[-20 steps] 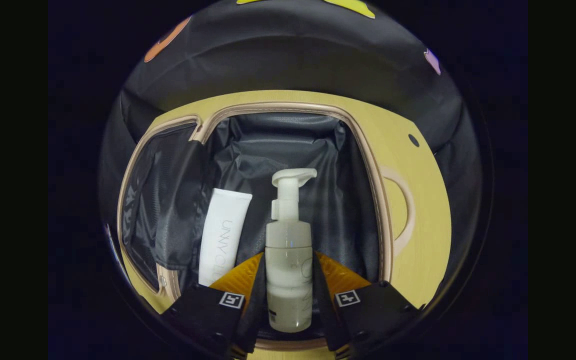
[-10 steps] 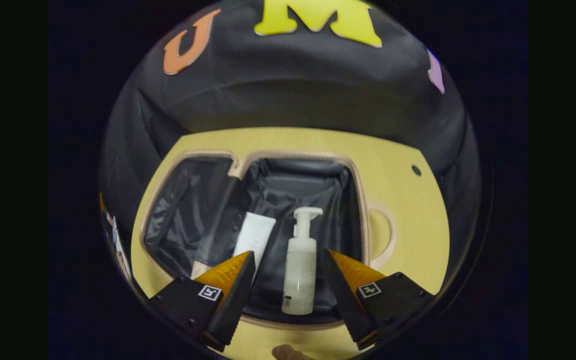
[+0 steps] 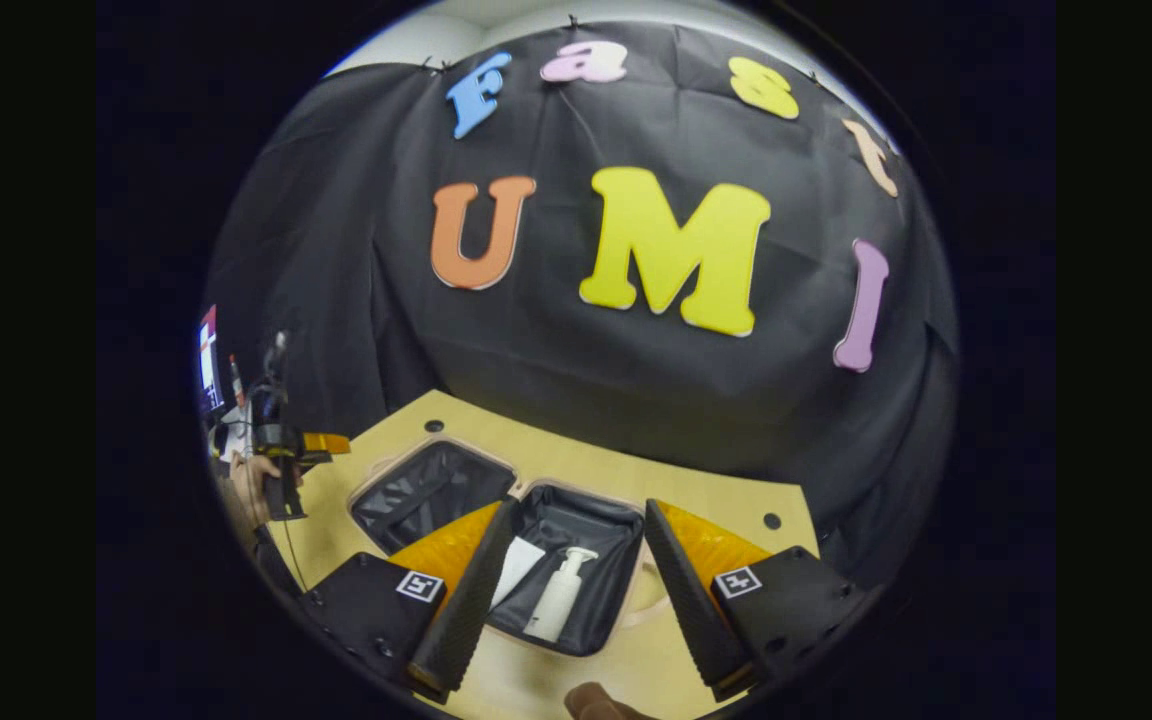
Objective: First open the suitcase, pack the skin care products into it, and then close the suitcase.
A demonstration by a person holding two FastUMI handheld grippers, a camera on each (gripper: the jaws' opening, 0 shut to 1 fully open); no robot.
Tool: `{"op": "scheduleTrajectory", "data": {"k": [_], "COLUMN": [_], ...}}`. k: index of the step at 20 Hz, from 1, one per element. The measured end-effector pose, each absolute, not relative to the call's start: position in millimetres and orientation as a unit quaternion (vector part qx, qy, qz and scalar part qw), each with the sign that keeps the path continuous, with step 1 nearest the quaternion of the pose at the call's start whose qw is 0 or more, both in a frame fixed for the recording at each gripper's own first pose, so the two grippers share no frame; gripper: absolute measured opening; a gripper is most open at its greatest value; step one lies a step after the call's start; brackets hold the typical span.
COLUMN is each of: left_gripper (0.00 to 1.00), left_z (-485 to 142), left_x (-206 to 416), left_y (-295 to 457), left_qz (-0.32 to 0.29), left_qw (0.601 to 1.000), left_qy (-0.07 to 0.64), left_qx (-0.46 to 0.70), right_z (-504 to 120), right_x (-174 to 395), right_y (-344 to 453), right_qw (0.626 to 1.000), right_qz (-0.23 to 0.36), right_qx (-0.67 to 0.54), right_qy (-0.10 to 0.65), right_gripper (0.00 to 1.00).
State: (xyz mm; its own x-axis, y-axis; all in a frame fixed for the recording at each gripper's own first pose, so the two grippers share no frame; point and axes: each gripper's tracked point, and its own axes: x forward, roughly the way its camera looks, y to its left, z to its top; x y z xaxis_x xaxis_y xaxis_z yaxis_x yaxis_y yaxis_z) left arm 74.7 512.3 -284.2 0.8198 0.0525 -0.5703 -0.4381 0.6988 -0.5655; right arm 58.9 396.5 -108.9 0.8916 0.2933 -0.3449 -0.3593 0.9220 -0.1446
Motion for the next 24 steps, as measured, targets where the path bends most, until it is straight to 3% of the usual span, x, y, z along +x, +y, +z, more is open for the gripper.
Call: {"op": "scheduleTrajectory", "data": {"k": [4, 5, 6, 7, 8, 9, 10, 11, 12, 13, 19, 24], "left_gripper": [0.96, 0.84, 0.96, 0.95, 0.77, 0.92, 0.51, 0.41, 0.19, 0.12, 0.05, 0.04], "left_z": [-321.0, -325.9, -328.7, -331.4, -333.3, -334.8, -338.0, -339.3, -335.7, -333.8, -315.4, -251.0], "left_x": [85.4, 88.7, 92.8, 96.4, 101.1, 103.6, 104.3, 109.8, 110.7, 111.4, 112.7, 123.2], "left_y": [511.6, 510.9, 506.7, 504.5, 503.6, 501.0, 499.4, 496.1, 495.6, 495.7, 493.8, 485.3], "left_qz": [0.112, 0.11, 0.102, 0.101, 0.097, 0.092, 0.091, 0.087, 0.087, 0.09, 0.079, 0.082], "left_qw": [0.829, 0.821, 0.813, 0.807, 0.801, 0.797, 0.794, 0.792, 0.79, 0.79, 0.801, 0.854], "left_qy": [0.276, 0.273, 0.27, 0.265, 0.262, 0.262, 0.263, 0.262, 0.256, 0.252, 0.249, 0.228], "left_qx": [-0.473, -0.489, -0.505, -0.519, -0.53, -0.537, -0.54, -0.545, -0.55, -0.551, -0.538, -0.461], "right_z": [-97.6, -97.7, -96.5, -97.4, -98.4, -99.5, -103.2, -106.9, -109.3, -110.2, -96.8, -78.9], "right_x": [34.2, 28.6, 23.1, 19.0, 15.7, 14.0, 9.6, 8.1, 7.9, 5.4, -14.3, -26.4], "right_y": [352.5, 340.1, 327.7, 316.7, 306.8, 297.7, 291.7, 280.8, 267.4, 257.4, 203.0, 170.5], "right_qw": [0.972, 0.973, 0.974, 0.975, 0.976, 0.976, 0.976, 0.976, 0.976, 0.977, 0.982, 0.987], "right_qz": [0.136, 0.124, 0.113, 0.103, 0.092, 0.083, 0.077, 0.068, 0.052, 0.04, -0.014, -0.041], "right_qx": [-0.095, -0.095, -0.097, -0.098, -0.098, -0.093, -0.083, -0.076, -0.071, -0.063, -0.029, -0.018], "right_qy": [0.163, 0.167, 0.17, 0.172, 0.174, 0.179, 0.185, 0.192, 0.198, 0.199, 0.185, 0.155], "right_gripper": [0.79, 0.8, 0.8, 0.8, 0.8, 0.8, 0.8, 0.8, 0.8, 0.8, 0.8, 0.8]}}
